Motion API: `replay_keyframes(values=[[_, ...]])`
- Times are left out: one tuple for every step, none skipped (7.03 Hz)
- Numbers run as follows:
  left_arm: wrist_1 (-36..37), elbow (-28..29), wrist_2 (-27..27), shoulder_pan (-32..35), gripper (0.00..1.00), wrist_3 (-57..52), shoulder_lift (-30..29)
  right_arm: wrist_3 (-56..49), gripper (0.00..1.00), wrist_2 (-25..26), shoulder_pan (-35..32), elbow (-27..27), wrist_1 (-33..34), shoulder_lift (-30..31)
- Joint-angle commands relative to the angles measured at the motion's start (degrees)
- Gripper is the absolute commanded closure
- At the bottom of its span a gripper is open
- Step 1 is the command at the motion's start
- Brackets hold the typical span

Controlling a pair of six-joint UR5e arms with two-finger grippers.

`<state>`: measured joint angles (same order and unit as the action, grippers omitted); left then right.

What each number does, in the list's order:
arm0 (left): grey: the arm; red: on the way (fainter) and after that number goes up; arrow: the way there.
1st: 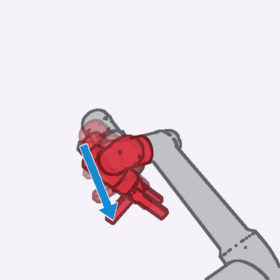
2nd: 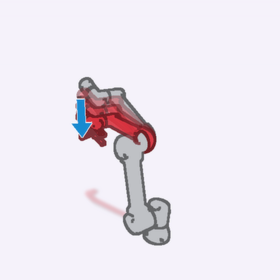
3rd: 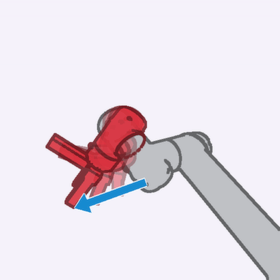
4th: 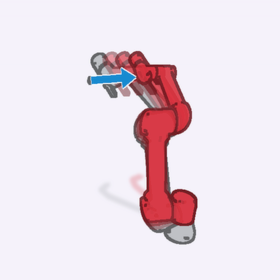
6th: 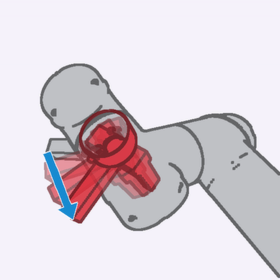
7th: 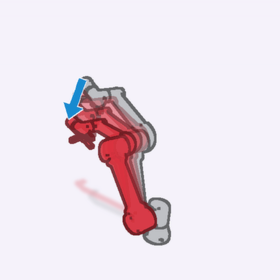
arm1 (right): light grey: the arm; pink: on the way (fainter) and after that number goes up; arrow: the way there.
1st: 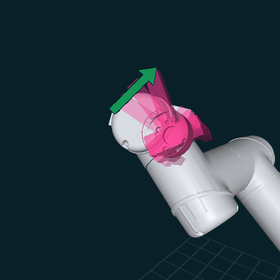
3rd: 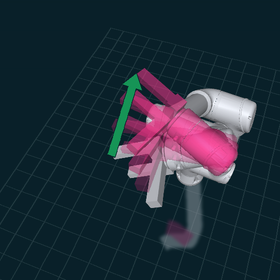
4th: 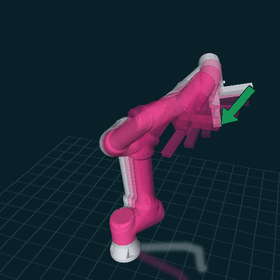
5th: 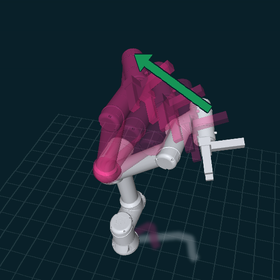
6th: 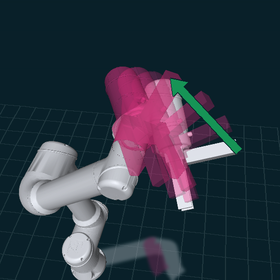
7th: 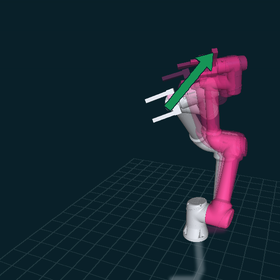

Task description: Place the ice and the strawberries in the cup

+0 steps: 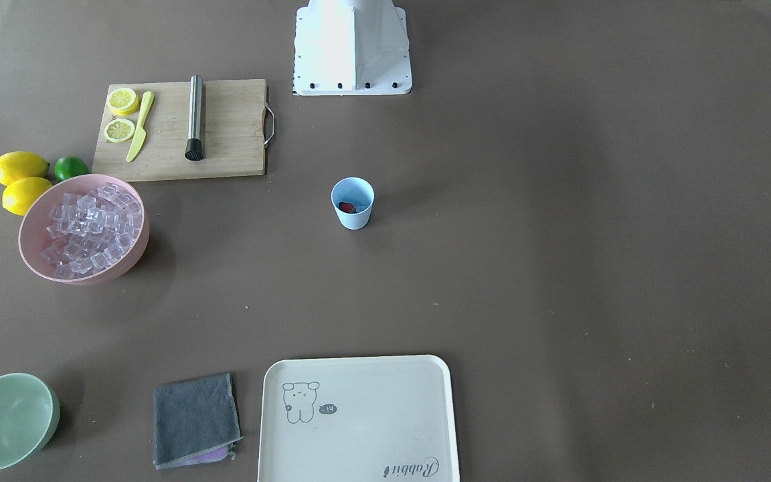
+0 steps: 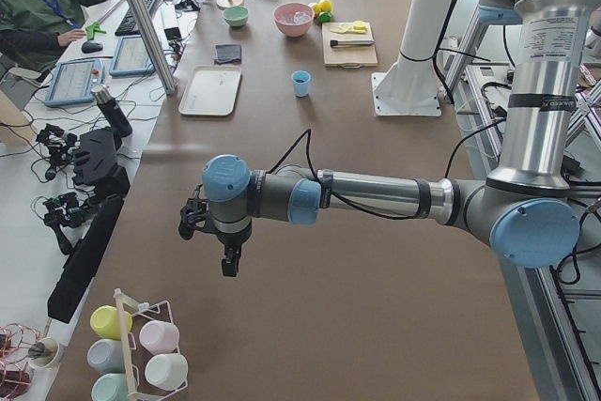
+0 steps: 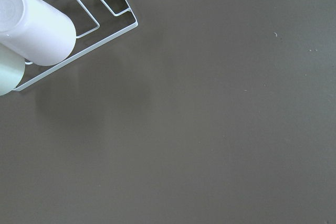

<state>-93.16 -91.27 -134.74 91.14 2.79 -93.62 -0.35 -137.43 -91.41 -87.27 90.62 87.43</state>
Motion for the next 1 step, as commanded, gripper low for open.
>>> replay_keyframes(values=[[0.00,0.04,0.00,-0.09,0.02,0.03,0.02,0.00,0.00,0.23,0.00,-0.01,0.00,-0.07]])
